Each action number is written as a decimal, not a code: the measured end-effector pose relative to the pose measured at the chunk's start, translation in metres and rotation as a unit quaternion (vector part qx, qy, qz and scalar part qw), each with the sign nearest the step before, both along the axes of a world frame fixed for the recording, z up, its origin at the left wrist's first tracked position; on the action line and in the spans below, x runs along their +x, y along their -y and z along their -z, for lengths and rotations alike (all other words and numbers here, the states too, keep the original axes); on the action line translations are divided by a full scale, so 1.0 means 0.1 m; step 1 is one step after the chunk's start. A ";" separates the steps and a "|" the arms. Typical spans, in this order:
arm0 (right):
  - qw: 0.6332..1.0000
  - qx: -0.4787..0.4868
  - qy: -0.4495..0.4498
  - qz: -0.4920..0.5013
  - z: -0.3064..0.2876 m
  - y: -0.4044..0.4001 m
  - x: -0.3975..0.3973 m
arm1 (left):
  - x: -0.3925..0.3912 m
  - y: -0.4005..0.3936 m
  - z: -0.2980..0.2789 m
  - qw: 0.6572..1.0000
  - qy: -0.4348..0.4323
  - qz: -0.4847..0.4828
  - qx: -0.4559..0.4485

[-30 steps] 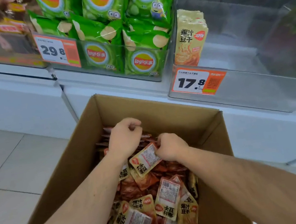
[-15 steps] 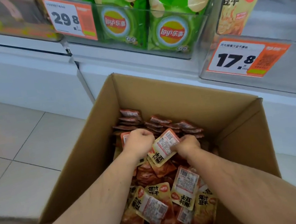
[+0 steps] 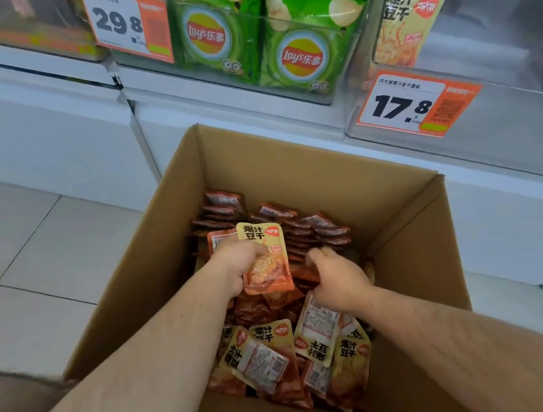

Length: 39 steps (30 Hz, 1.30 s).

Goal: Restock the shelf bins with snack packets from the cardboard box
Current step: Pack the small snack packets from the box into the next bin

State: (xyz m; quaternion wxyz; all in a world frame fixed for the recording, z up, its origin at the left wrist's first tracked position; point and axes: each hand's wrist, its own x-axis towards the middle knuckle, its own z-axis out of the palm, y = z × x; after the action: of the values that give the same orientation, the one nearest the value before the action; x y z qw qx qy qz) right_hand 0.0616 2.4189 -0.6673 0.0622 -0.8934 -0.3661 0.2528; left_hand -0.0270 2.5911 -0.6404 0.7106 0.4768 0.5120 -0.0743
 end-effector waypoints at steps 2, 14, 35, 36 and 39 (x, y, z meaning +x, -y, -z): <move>0.994 -0.090 -0.020 0.051 0.19 0.10 0.05 | -0.02 0.00 0.01 1.000 0.009 0.005 0.015; 0.964 -0.254 0.063 0.045 0.75 0.24 -0.05 | -0.01 -0.03 0.10 0.999 0.015 0.024 0.030; 0.912 0.215 0.323 -0.134 -1.52 0.35 0.00 | 0.14 0.31 -0.65 0.981 0.169 -0.004 -0.095; 0.906 0.208 0.334 -0.155 -1.52 0.32 -0.02 | 0.17 0.34 -0.70 0.973 0.196 0.004 -0.122; 0.901 0.176 0.348 -0.190 -1.48 0.30 -0.07 | 0.21 0.38 -0.79 0.952 0.235 0.014 -0.193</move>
State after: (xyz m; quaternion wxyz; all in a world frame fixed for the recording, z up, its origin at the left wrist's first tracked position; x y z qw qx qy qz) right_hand 0.0549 2.3891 -0.5196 0.0374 -0.8126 -0.5655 -0.1360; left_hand -0.0056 2.5532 -0.5610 0.8883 0.3417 0.2994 -0.0673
